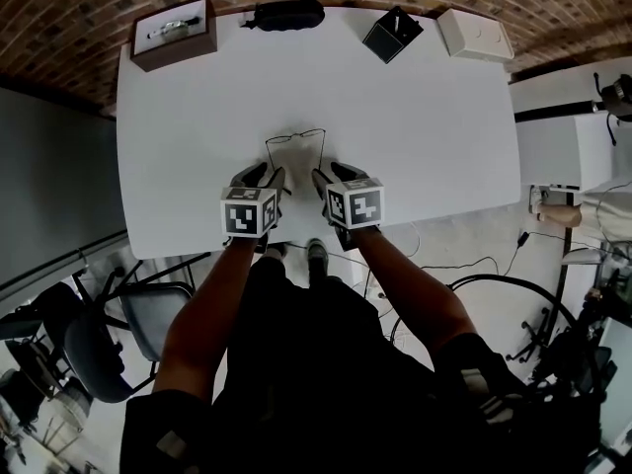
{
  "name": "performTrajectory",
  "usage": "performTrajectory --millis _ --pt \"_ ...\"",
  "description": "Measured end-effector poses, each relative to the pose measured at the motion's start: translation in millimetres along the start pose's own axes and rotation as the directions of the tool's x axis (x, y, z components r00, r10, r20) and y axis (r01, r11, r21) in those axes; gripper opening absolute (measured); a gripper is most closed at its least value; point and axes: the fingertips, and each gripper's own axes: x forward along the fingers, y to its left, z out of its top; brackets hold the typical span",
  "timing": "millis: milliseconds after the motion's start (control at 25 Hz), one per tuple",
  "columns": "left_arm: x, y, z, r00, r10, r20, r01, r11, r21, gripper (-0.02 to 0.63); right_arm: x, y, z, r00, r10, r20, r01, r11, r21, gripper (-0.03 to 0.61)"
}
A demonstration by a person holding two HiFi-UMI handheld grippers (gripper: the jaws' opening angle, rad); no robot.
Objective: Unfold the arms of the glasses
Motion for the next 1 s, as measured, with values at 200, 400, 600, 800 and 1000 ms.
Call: performTrajectory --millis 200,400,600,800,1000 --pt "0.7 0.7 6.3 1.000 0.005 -0.002 -0.005 0.999 0.041 0.156 -11.1 -2.9 3.2 1.000 -0.007 -0.023 0.006 0.999 -0.039 0.158" --pt "1.3 -2.4 8.0 0.999 -0.017 -0.033 0.023 0.986 0.165 0.146 0.1 -13.0 -10.2 1.000 0.015 0.001 -0.015 0.999 -0.047 0.158" --pt "-2.3 4.3 8.8 1.000 -0.002 -0.027 0.007 0.986 0.167 0.146 -11.6 -9.8 -5.0 0.999 0.024 -0.021 -0.025 0.998 -0.054 0.157" --pt "-4.1 3.4 9.2 1.000 -0.009 -0.027 0.016 0.968 0.251 0.146 -24.8 -1.0 14.6 1.000 0.020 -0.008 -0.020 0.994 -0.108 0.158" --pt "-9.4 1.4 13.2 1.000 -0.019 0.005 0.017 0.976 0.218 0.147 -36.9 6.8 32.1 0.999 0.020 0.026 -0.016 0.990 -0.139 0.158"
